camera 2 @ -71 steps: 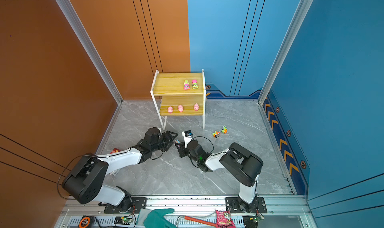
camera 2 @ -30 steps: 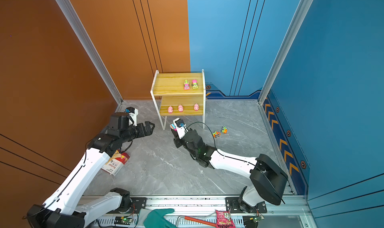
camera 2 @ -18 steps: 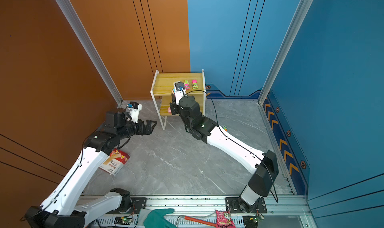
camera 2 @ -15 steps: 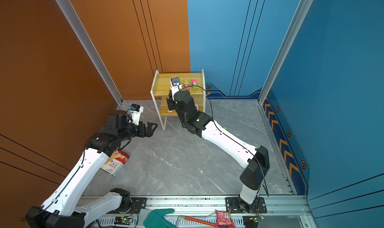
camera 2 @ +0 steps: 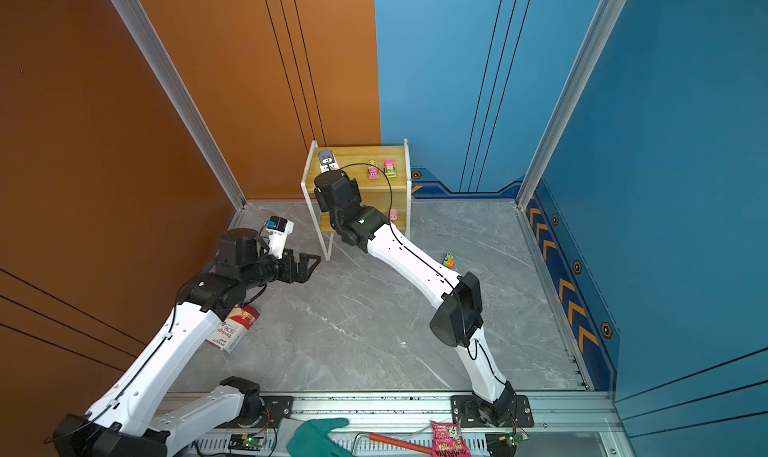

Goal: Place and organize the plastic toys onto the shelf
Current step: 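Raise the truck over the top shelf with the right gripper while the left withdraws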

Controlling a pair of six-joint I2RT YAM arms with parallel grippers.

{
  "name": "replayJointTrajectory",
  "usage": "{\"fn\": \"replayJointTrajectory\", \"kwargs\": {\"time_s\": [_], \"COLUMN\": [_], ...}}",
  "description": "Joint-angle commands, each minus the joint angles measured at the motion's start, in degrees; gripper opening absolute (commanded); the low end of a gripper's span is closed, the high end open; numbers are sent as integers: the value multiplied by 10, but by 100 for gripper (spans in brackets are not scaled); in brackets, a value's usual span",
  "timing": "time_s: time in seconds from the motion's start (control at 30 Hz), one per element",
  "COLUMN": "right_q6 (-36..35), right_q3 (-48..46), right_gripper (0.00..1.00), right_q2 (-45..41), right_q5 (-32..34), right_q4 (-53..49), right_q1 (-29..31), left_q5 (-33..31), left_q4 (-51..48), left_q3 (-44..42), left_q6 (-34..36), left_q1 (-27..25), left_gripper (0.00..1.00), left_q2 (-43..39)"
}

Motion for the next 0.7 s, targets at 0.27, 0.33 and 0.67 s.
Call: {"fn": "replayJointTrajectory", "kwargs": {"time_s": [0.27,0.33,0.67], "right_q6": [11,15,20], "right_q3": [25,24,40], "right_gripper": [26,26,27], "right_q2": [11,11,28], "right_q5": [10,8,0], "right_q4": [-7,-5,6], "right_q1": [-30,-34,-55], "left_q5": [24,24,25], "left_q4": [18,18,20], "left_q3": [-7,-7,-8], "left_q6": [-7,-7,-9], "left_q1": [-7,-7,-7], "left_gripper": [98,98,98], "left_q2": [-2,-1,1]}}
